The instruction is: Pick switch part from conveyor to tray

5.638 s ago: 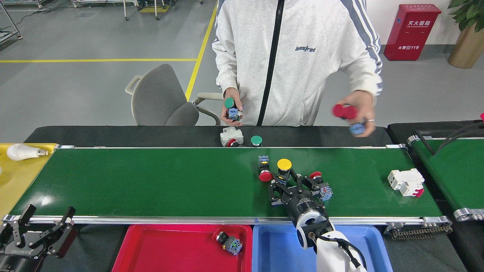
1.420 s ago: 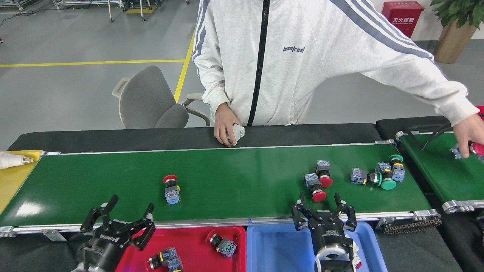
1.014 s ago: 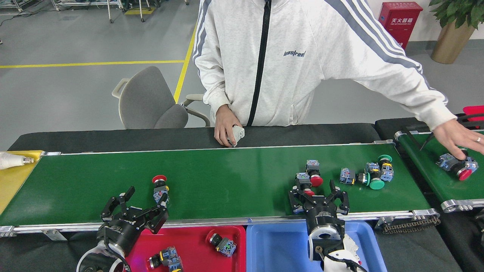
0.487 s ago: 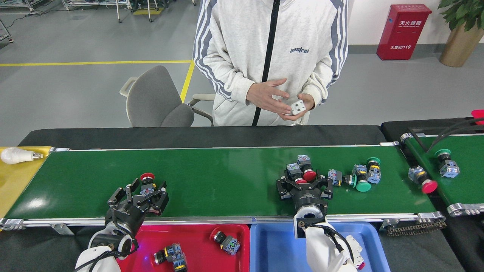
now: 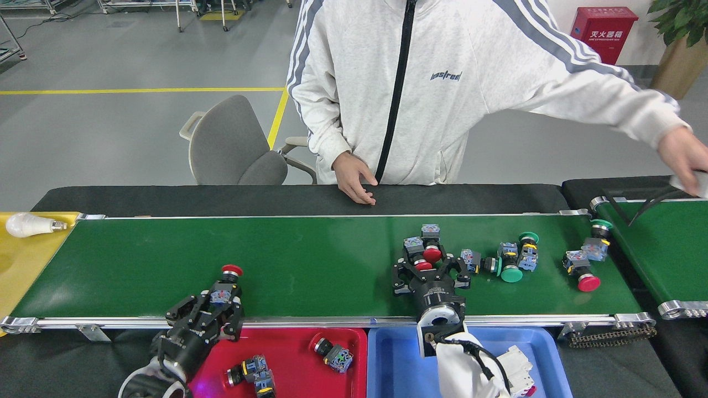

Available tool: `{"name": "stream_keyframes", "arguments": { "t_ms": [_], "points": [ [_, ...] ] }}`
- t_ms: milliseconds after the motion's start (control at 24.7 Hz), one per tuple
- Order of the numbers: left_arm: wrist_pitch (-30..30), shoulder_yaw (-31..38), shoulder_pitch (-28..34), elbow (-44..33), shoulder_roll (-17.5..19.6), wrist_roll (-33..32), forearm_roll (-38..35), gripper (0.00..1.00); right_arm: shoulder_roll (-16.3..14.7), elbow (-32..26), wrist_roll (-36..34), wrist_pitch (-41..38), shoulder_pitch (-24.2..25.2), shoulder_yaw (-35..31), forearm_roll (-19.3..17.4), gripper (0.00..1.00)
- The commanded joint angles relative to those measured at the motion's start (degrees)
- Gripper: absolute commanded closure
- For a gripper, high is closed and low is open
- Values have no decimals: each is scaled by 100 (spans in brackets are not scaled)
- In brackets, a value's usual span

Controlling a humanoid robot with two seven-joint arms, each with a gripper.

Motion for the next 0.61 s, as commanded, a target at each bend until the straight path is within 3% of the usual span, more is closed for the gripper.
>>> {"name": "stream_keyframes", "arguments": {
  "t_ms": [0,41,122,162,203,243,365,487,568],
  "points": [
    [-457,143,371,-559,74,-11,196,5,-225,-857,-50,-362,370,425,9,98],
    [-457,213,626,-779,38,-11,231,0,-463,-1350,-50,-599,686,680,18,98],
    [-457,231,846,-840,21,-2,257,0,-823,-2018,-76,-1038,1152,1093,44,96],
    [-457,248,872,-840,12,-11,257,0,-884,-2202,-147,-1284,1293,1382,70,72],
    [-457,310,872,-840,-5,-2,257,0,-885,-2220,-269,-1372,1302,1602,70,23],
    [-457,485,872,-832,-23,-2,257,0,-876,-2202,-349,-1407,1302,1761,70,0],
    [-457,1277,793,-876,-129,15,275,0,-867,-2176,-384,-1434,1302,2007,70,0],
    [650,1910,565,-832,-260,15,284,0,-876,-2193,-384,-1434,1293,1989,62,0],
    [870,2138,556,-797,-243,15,301,0,-885,-2272,-402,-1373,1328,1902,35,0]
  ]
}}
